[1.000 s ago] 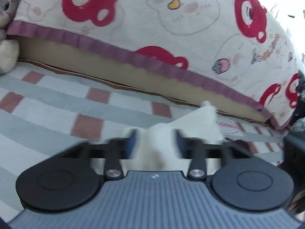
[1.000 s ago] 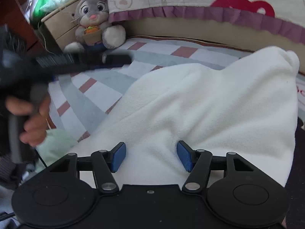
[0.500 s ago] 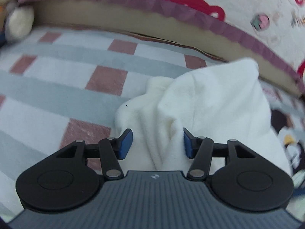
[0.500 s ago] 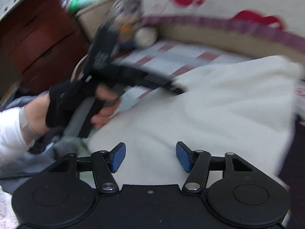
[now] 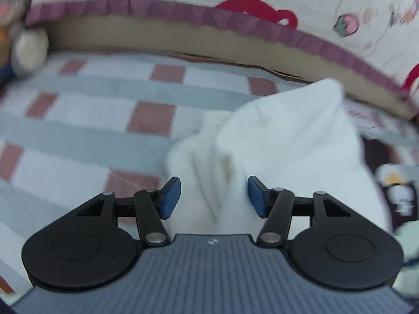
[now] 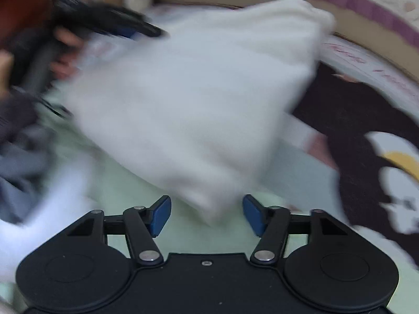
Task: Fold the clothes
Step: 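Release the bundle with the left gripper and lift both grippers away, then pinch the cream jacket bundle with the left gripper while the right gripper pinches beside it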
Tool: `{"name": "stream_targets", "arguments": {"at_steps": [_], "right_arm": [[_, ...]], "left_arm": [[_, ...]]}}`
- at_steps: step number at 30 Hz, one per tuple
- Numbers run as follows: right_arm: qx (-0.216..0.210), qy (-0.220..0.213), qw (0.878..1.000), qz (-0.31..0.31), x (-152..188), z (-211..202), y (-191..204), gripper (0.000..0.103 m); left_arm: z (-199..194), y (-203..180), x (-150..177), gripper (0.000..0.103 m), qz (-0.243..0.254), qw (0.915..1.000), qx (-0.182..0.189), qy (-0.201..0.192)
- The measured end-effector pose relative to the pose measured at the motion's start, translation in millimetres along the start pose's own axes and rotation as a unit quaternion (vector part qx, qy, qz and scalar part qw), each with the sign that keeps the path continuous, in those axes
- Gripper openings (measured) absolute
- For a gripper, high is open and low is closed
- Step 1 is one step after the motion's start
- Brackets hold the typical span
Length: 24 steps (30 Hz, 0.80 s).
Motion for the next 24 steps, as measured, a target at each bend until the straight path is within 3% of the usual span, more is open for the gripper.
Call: {"name": "stream_targets", "arguments": {"at_steps": [1,4,6,9,11,14,16,18,24], "right_arm": [[0.006,-0.012,1.0,0.002,-3.5,-7.0,-7.3,0.065],[-0.05,-0.035,0.997,0.053,-20.7,-20.4,-25.6,0.064],[-0.08,-0.043,0.993,0.08,-32.5,-25.1,-37.2,0.066],[-0.064,-0.016,0.997,0.044,-34.4,-16.0,-31.7,0.069],[-0.067,0.0,0.998,0.009,-32.7,-19.1,-22.6,0.069],[-0.092,-0.004,0.996,-0.003,-32.7,-36.4,-17.9,0.07],[-0.128,-0.018,0.99,0.048,-38.3,-47.1,-30.4,0.07],[-0.155,-0.02,0.982,0.104,-42.2,-46.1,-46.1,0.072],[-0.202,0.012,0.948,0.244,-59.6,1.0,-75.2,0.073]], "left_arm": [[-7.4,0.8,3.7,0.056,-0.01,0.9997,0.022,0.007],[-25.7,0.2,16.4,0.062,-0.025,0.9954,0.089,0.028],[-26.7,3.0,28.7,0.063,-0.017,0.9944,0.091,0.05],[-16.4,27.1,61.1,0.068,-0.013,0.9929,0.03,0.115],[-18.5,42.5,76.9,0.068,-0.061,0.9889,0.049,0.126],[-22.4,54.2,79.8,0.068,-0.121,0.9833,0.09,0.103],[-24.2,61.3,80.9,0.068,-0.155,0.9772,0.114,0.089],[-14.7,58.0,78.2,0.068,-0.148,0.9777,0.118,0.091],[11.5,48.5,61.3,0.068,-0.179,0.9644,0.171,0.093]]}}
Point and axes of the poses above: each gripper's, at about its wrist camera, not at the fingertips, and z roughly the way its jaws point, y to its left, x to its underside, the point moved 9 cm from there along z, roughly the way its jaws point, and after that the axes turned 2 degrees about z, right-handed, at the moved point
